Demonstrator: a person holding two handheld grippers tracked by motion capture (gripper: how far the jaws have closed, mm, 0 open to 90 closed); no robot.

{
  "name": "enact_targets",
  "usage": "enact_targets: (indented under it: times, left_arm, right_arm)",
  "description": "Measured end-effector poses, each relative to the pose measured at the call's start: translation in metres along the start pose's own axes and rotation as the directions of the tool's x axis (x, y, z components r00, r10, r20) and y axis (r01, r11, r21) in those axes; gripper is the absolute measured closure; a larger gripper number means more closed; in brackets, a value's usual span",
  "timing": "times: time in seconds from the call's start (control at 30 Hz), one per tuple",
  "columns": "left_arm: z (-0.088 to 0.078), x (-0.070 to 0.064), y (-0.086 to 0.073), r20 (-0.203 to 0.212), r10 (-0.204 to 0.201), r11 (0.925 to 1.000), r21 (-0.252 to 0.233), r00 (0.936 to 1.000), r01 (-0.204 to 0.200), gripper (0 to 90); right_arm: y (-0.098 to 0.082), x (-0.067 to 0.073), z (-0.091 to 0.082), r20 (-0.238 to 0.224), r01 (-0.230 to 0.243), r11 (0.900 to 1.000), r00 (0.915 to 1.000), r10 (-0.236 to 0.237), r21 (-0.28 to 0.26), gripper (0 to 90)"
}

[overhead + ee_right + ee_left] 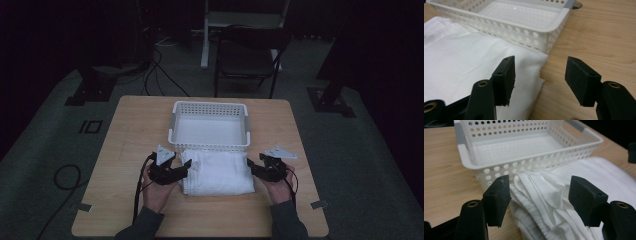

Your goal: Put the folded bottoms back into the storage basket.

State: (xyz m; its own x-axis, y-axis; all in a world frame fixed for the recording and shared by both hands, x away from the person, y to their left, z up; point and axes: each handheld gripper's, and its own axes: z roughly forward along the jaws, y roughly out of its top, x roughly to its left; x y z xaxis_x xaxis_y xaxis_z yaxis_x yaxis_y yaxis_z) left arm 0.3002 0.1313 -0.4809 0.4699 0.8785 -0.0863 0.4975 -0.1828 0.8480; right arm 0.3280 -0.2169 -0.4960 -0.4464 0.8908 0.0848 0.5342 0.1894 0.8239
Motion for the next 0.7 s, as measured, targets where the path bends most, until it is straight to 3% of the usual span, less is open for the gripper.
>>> enact_targets:
  times: [0.1, 0.2, 0.27, 0.4, 0.57, 0.7]
  left_arm:
    - [0.002, -0.005, -0.004, 0.004, -0.001, 0.9999, 0.012, 1.0000, 0.001, 30.8]
    - [0.002, -0.009, -0.007, 0.054, -0.029, 0.9994, 0.022, 0.9981, 0.028, 28.3]
    - [0.003, -0.014, -0.008, 0.058, -0.024, 0.9995, 0.021, 0.9981, 0.022, 27.1]
    - [0.006, -0.024, -0.013, 0.078, 0.001, 0.9995, 0.032, 0.9969, -0.003, 25.2]
    - [0.014, -0.033, -0.019, 0.066, 0.032, 0.9984, 0.045, 0.9973, -0.035, 25.2]
    - [0.007, -0.046, -0.019, 0.009, 0.096, 0.9954, -0.009, 0.9954, -0.096, 27.2]
  right_arm:
    - [0.000, 0.008, 0.000, -0.010, 0.024, 1.000, 0.9997, -0.024, 0.009, 41.3]
    - [-0.001, 0.014, 0.002, -0.010, 0.038, 0.999, 0.9992, -0.038, 0.020, 34.7]
    - [-0.002, 0.016, 0.002, 0.009, 0.030, 0.999, 0.9995, -0.030, 0.022, 29.8]
    - [-0.004, 0.020, 0.004, -0.006, 0.033, 0.999, 0.9995, -0.032, 0.029, 25.8]
    - [-0.006, 0.026, 0.005, -0.024, 0.059, 0.998, 0.9980, -0.058, 0.038, 25.3]
    - [-0.007, 0.030, 0.005, -0.029, 0.077, 0.996, 0.9967, -0.076, 0.038, 28.5]
